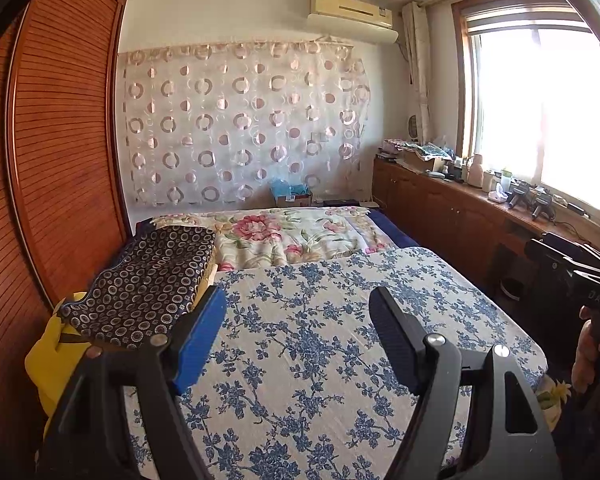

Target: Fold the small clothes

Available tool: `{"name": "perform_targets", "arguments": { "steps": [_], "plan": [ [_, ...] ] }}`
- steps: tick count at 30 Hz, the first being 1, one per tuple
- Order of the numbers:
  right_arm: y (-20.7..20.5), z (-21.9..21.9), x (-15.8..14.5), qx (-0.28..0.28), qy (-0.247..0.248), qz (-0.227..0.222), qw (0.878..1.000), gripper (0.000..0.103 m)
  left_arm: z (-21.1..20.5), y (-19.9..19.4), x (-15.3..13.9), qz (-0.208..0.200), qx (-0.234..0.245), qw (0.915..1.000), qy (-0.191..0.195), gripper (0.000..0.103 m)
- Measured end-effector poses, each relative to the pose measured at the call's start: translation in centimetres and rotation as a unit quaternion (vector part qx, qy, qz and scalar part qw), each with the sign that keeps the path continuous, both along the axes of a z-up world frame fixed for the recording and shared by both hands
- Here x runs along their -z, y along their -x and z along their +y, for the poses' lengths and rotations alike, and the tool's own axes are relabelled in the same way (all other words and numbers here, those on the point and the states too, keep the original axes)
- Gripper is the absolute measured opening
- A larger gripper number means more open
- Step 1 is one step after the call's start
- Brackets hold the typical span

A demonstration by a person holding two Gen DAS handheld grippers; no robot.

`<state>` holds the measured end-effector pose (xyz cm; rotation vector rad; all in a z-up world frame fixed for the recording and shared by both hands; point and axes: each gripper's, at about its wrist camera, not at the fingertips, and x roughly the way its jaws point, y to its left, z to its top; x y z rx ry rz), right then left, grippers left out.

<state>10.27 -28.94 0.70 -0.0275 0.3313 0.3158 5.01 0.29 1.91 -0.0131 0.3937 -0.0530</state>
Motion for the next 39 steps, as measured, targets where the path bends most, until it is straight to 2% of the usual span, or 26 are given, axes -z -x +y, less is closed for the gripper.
{"name": "perform_targets", "arguments": {
  "steps": [39],
  "plan": [
    [0.02,-0.05,0.15,0.000,0.000,-0.001,1.000,0.084,0.09,0.17,-0.22,-0.003,0.000,1.0000,-0.001,0.075]
  ]
}}
